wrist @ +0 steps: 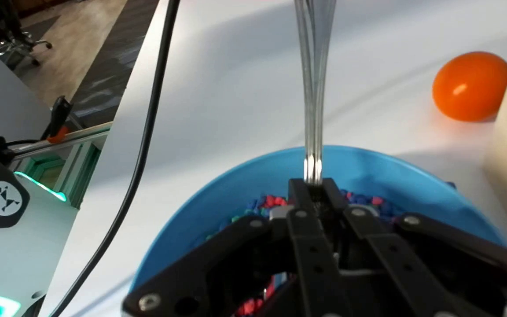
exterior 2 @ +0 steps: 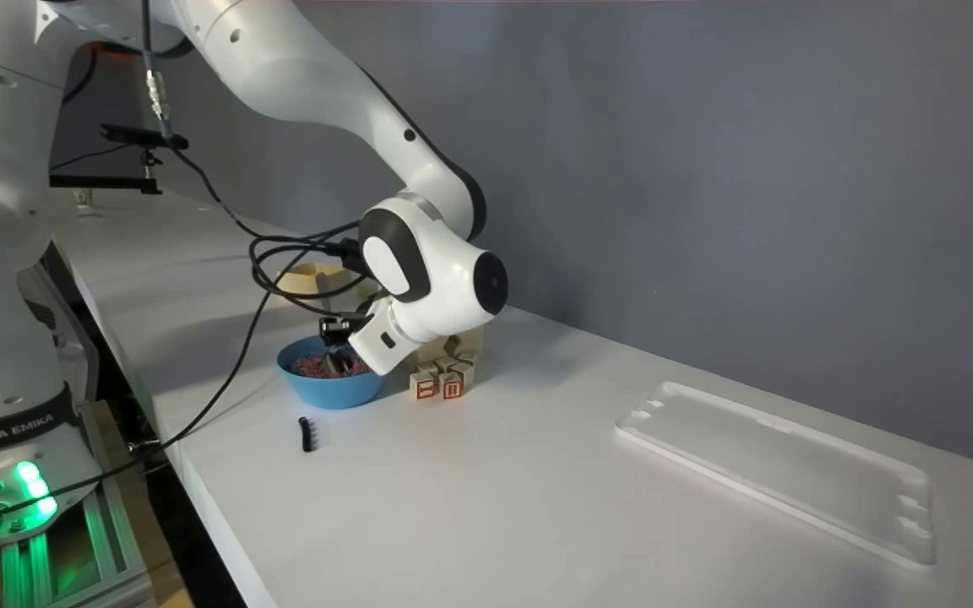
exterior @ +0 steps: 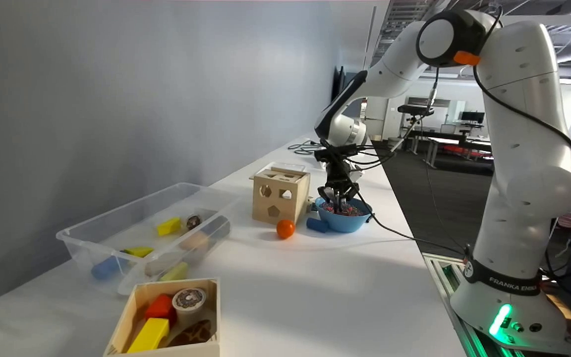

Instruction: Pick up the spoon from the bucket and put it in the bowl

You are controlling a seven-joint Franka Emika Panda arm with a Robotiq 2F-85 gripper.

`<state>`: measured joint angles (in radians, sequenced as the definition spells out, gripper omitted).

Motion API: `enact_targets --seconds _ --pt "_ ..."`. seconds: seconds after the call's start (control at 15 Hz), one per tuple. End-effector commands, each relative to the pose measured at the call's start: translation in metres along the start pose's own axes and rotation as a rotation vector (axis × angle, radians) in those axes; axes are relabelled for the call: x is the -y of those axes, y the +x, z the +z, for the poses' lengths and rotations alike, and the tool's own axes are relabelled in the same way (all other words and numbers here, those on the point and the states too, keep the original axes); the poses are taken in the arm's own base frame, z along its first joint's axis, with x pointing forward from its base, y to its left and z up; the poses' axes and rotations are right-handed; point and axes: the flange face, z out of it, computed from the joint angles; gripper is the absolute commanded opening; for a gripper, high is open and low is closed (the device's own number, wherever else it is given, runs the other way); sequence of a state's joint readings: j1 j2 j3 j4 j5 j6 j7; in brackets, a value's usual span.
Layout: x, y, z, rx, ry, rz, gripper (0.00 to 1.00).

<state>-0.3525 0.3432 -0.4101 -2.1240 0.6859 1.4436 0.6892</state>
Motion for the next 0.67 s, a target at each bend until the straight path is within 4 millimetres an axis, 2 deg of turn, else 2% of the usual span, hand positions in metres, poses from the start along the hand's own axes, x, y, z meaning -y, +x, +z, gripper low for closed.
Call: enact_targets --seconds 0.0,0.27,0.33,0.47,0.6 --pt "-0.011 0.024 -0.006 -0.050 0.045 0.053 0.03" --pt "-0.025 0.023 -0.017 -0.087 0.075 0.089 0.03" --pt "-0.028 0.019 -0.015 -0.095 0.080 0.094 0.36" --pt "-0.038 0.007 -0.008 -0.100 0.066 0.071 0.43" --pt "-0.049 -0.008 0.003 -0.084 0.062 0.042 0.58"
